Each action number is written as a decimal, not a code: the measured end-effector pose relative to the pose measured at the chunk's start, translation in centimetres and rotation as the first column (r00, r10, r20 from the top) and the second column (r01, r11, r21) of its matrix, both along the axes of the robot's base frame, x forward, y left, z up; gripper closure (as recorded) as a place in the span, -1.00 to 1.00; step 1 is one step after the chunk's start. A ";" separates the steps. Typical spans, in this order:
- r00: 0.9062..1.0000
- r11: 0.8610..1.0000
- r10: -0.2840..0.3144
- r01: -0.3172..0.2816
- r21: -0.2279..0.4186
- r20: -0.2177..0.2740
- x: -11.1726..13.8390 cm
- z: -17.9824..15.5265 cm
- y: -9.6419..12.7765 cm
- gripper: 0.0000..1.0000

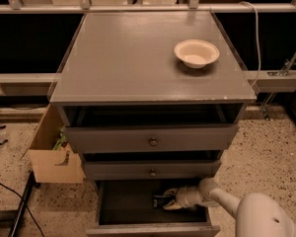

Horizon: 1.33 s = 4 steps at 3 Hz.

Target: Place rxbar blueberry into bottom drawer

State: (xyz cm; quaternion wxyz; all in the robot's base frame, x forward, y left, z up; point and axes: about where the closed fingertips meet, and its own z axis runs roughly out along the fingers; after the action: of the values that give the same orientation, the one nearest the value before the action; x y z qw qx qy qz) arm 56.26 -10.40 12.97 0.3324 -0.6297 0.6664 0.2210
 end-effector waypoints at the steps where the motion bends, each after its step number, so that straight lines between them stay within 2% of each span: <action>1: 1.000 1.000 0.000 0.000 0.000 0.000 0.0 0.0 0.0 0.47; 4: 1.000 1.000 0.000 0.000 0.000 0.000 0.0 0.0 0.0 -0.92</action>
Offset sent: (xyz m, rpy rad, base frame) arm 0.0000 0.0000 0.0000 0.0000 0.0000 0.0000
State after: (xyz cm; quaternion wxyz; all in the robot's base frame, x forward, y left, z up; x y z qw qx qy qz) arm 56.25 -10.39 12.97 0.3324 -0.6297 0.6664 0.2211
